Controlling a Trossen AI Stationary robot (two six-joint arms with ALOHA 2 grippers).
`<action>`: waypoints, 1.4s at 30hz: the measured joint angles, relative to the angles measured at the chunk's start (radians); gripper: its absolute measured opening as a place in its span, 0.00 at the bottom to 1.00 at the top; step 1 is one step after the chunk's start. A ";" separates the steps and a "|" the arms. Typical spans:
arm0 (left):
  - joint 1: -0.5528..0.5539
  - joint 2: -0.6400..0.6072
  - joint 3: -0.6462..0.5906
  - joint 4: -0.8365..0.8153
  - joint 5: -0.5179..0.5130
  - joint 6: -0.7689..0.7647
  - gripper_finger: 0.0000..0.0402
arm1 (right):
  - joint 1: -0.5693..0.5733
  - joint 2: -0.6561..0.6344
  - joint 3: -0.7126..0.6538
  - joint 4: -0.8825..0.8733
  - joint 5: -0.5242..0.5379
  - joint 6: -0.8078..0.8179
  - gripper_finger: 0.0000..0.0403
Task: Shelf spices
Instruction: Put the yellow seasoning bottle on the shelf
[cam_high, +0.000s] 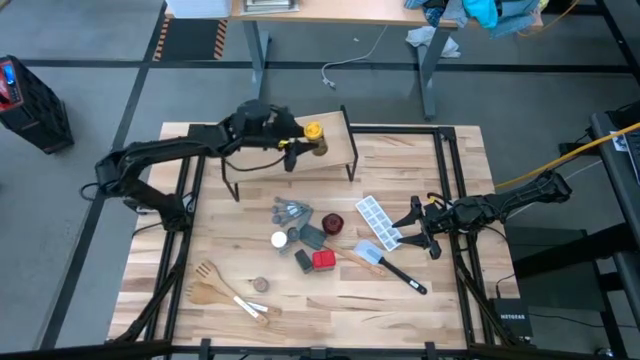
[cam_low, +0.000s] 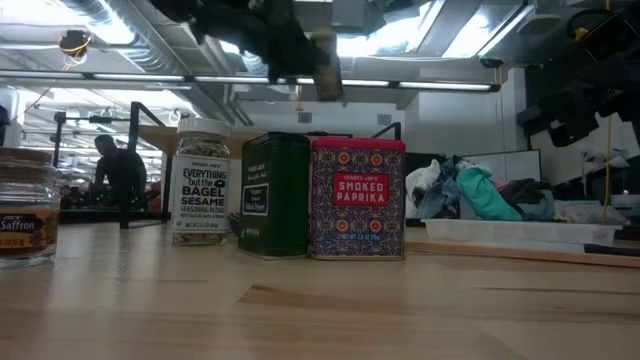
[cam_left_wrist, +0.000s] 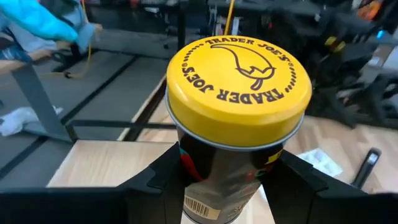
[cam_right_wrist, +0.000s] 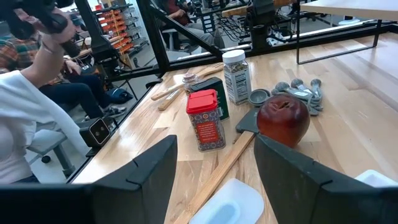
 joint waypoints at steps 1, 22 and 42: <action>0.014 0.024 0.011 0.000 0.015 0.012 0.40 | 0.000 0.000 0.000 0.000 0.000 0.000 0.55; 0.204 0.251 0.169 -0.090 0.122 0.095 0.40 | 0.000 0.000 0.000 0.000 0.000 0.000 0.55; 0.211 0.249 0.169 -0.089 0.108 0.091 0.59 | 0.000 0.000 0.000 0.000 0.000 0.000 0.55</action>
